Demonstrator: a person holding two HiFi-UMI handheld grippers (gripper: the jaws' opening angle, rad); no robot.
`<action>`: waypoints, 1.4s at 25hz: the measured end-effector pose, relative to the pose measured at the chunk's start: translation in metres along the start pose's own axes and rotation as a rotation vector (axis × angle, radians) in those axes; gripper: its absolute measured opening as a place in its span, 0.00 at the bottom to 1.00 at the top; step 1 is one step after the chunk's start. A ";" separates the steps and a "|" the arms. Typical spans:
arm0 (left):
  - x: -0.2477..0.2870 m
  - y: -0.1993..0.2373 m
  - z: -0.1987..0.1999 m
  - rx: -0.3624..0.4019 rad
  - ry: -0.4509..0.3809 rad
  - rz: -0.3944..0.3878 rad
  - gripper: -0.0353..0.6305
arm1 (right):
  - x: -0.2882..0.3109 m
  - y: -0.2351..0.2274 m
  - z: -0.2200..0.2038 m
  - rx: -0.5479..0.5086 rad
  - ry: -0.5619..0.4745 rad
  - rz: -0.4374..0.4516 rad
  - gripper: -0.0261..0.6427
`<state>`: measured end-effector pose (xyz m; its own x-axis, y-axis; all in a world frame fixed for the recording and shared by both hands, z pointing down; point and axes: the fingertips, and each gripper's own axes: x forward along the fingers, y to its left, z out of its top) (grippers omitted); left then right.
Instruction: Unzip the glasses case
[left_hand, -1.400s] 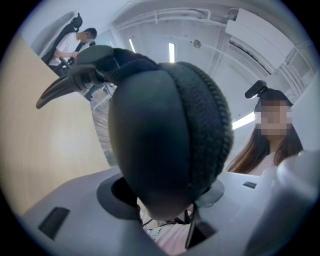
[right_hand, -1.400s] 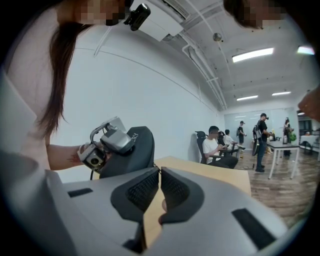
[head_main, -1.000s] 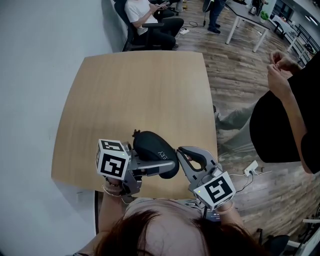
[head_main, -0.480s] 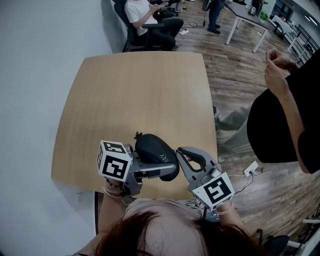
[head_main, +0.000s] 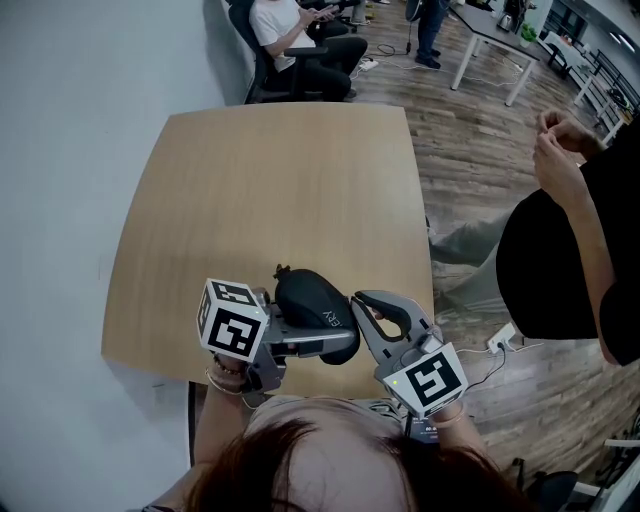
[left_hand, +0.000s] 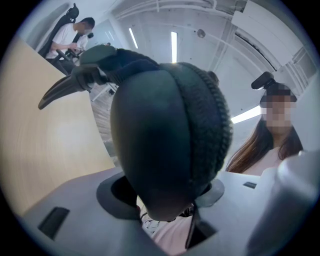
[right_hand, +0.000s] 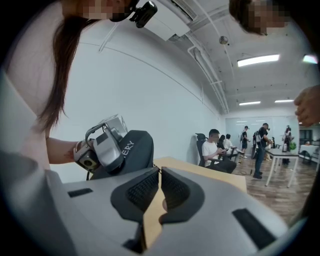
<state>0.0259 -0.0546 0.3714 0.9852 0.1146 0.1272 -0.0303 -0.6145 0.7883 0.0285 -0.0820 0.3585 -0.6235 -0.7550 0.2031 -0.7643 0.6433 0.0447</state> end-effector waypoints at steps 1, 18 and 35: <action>0.000 0.000 0.000 -0.001 0.001 0.001 0.43 | 0.000 0.000 0.000 -0.003 -0.001 -0.002 0.06; 0.012 0.001 -0.013 0.009 0.058 0.021 0.43 | -0.003 -0.003 0.001 -0.027 -0.015 -0.014 0.06; 0.023 0.001 -0.034 0.009 0.136 0.033 0.43 | -0.005 -0.002 0.002 -0.045 -0.017 -0.019 0.06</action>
<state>0.0429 -0.0264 0.3957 0.9519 0.1986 0.2335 -0.0600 -0.6262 0.7773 0.0325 -0.0798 0.3552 -0.6122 -0.7688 0.1847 -0.7680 0.6338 0.0925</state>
